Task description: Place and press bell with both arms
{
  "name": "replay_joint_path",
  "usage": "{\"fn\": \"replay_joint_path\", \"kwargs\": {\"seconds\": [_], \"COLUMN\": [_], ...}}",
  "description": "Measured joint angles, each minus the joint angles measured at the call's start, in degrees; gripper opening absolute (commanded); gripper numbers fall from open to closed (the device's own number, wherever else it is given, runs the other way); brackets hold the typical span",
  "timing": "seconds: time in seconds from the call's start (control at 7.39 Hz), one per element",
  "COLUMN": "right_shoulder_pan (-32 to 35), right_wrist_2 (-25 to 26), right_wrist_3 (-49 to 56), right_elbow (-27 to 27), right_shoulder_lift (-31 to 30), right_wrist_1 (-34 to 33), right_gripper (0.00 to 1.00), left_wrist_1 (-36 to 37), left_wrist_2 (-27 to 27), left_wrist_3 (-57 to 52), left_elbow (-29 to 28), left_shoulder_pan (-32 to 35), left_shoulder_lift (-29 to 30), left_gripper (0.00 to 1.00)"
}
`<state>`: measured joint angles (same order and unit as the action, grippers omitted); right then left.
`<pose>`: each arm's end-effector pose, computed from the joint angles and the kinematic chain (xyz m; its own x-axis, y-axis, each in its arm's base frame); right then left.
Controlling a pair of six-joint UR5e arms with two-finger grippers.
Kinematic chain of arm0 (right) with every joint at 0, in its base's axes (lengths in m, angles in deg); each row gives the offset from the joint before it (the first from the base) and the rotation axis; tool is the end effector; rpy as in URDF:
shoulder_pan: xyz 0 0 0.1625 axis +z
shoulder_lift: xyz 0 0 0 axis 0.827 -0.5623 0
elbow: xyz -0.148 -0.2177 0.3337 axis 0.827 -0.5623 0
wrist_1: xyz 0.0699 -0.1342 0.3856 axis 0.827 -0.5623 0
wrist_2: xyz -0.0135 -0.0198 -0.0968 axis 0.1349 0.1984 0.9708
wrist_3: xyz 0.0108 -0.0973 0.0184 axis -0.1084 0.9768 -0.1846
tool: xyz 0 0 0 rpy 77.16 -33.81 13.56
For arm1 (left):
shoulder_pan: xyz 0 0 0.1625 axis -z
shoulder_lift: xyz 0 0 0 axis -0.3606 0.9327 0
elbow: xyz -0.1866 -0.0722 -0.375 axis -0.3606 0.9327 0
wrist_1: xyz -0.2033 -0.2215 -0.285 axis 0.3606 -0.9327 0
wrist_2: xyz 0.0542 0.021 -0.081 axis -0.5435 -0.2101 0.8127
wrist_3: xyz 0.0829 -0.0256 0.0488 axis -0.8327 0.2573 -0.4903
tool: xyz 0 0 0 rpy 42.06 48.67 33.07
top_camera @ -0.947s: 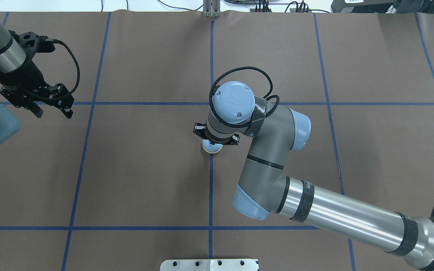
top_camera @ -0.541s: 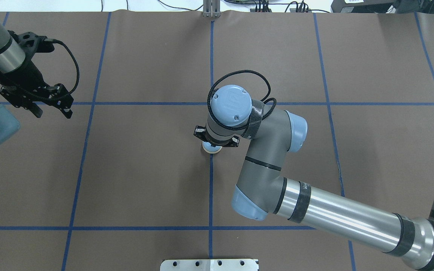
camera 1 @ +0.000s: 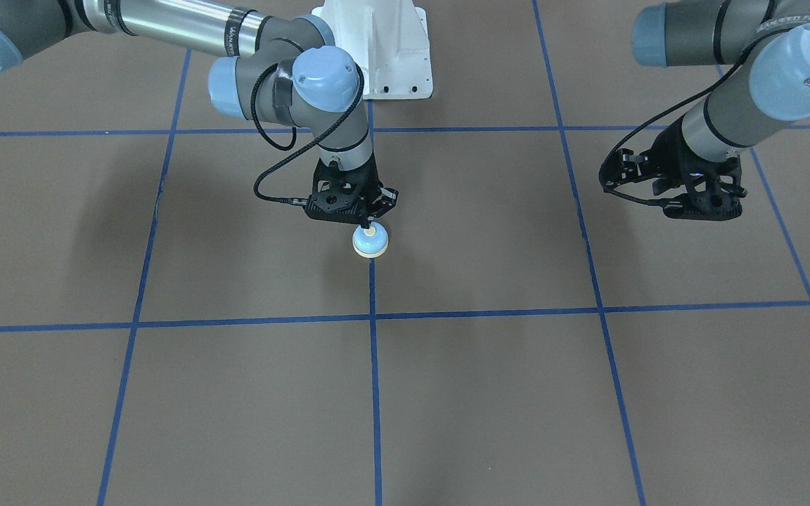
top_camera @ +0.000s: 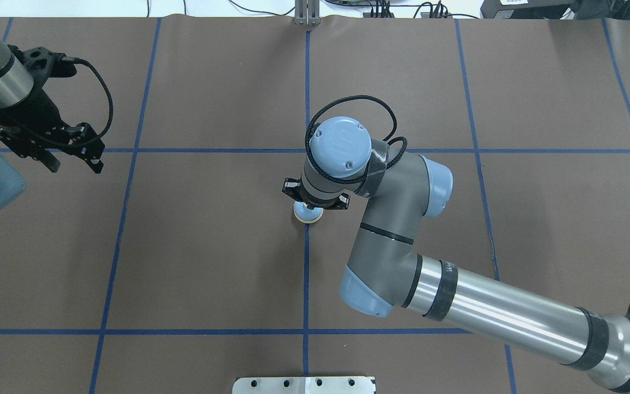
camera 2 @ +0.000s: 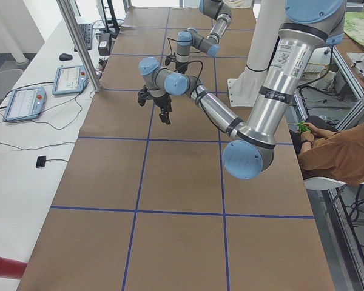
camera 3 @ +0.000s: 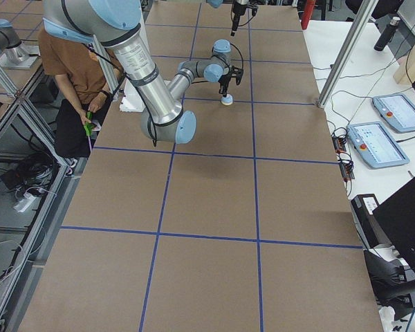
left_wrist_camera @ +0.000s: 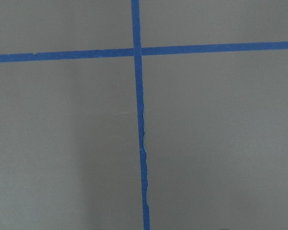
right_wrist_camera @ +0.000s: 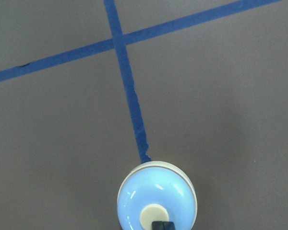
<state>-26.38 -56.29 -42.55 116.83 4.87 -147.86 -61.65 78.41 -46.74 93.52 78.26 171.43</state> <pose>-0.5743 -0.4440 0.1942 0.5787 0.2495 0.7765 -0.2405 0.9619 -0.1299 0.2560 -0.5103 0.3490 0.6541 0.0553 -0.7544 -0.1709 0.9823 -0.0763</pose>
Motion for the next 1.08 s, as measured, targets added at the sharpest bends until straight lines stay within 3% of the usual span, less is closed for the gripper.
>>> {"fn": "replay_joint_path", "kwargs": {"seconds": [0.41, 0.81, 0.95, 1.08], "right_shoulder_pan": [11.16, 26.55, 32.3, 38.29], "right_wrist_2": [-9.59, -20.0, -22.69, -24.93], "right_wrist_3": [10.43, 33.61, 43.06, 51.97], "right_elbow": [14.32, 21.57, 21.83, 21.4], "right_shoulder_lift": [-13.99, -31.56, -36.33, -40.2], "right_wrist_1": [-3.04, -3.05, -3.06, -3.2], "right_gripper": [0.0, 0.0, 0.13, 0.62], "left_wrist_1": [-0.1, -0.4, -0.52, -0.6], "left_wrist_2": [-0.09, 0.0, 0.2, 0.29], "left_wrist_3": [-1.17, -11.95, -17.4, -23.36], "left_elbow": [0.37, 0.48, 0.41, 0.12], "left_shoulder_pan": [0.37, 5.53, 8.71, 12.43], "left_shoulder_lift": [-0.83, -4.39, -6.21, -8.21], "left_gripper": [0.86, 0.89, 0.92, 0.99]}}
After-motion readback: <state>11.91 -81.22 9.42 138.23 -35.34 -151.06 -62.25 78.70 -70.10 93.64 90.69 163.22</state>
